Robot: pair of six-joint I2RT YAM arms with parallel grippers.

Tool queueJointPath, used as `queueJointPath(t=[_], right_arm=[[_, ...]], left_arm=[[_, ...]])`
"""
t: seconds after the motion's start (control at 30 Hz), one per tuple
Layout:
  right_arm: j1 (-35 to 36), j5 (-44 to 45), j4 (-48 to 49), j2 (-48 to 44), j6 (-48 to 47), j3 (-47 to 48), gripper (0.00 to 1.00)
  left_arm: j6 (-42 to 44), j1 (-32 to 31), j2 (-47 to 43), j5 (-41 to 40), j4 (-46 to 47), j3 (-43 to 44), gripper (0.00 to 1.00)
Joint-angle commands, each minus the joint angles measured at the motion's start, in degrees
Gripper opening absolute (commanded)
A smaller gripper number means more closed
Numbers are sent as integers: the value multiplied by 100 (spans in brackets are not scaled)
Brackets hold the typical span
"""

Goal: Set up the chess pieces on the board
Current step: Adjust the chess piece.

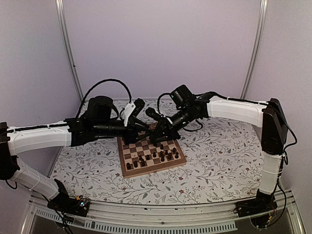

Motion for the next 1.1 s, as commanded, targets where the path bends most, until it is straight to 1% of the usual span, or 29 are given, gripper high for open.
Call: queueJointPath(t=[0.0,0.17,0.23,0.3,0.4,0.53,0.7,0.8,0.97,1.07], right_arm=[[-51,-192,20,-268,29,-38,11],[-57,-224,23,-283,41,-51,11],[-60,-213,21,-278,46,-53,12],[-62,-155,21,-274,39,-53,15],[-80,-9,21,-331,25,-68,20],[-243,65,21,-487,-10,-114,26],[-438,170,-22,-633,18,-173,46],[-569,239,-222,-694,-83,-161,54],[-1008,640,-366,-981,-76,-199,55],[-1245,943,-21,-1276,116,-628,55]], left_arm=[[76,-66,40,24,-161,97,33],[66,-65,179,109,-252,224,22],[58,-65,218,108,-291,294,15],[76,-65,230,39,-317,375,11],[128,-57,156,-79,-609,487,8],[274,-50,24,-252,-895,655,6],[451,-31,-15,-368,-1225,854,5],[481,-22,23,-423,-1375,894,5],[520,-22,173,-556,-1789,897,5],[568,-45,263,-493,-1928,837,5]])
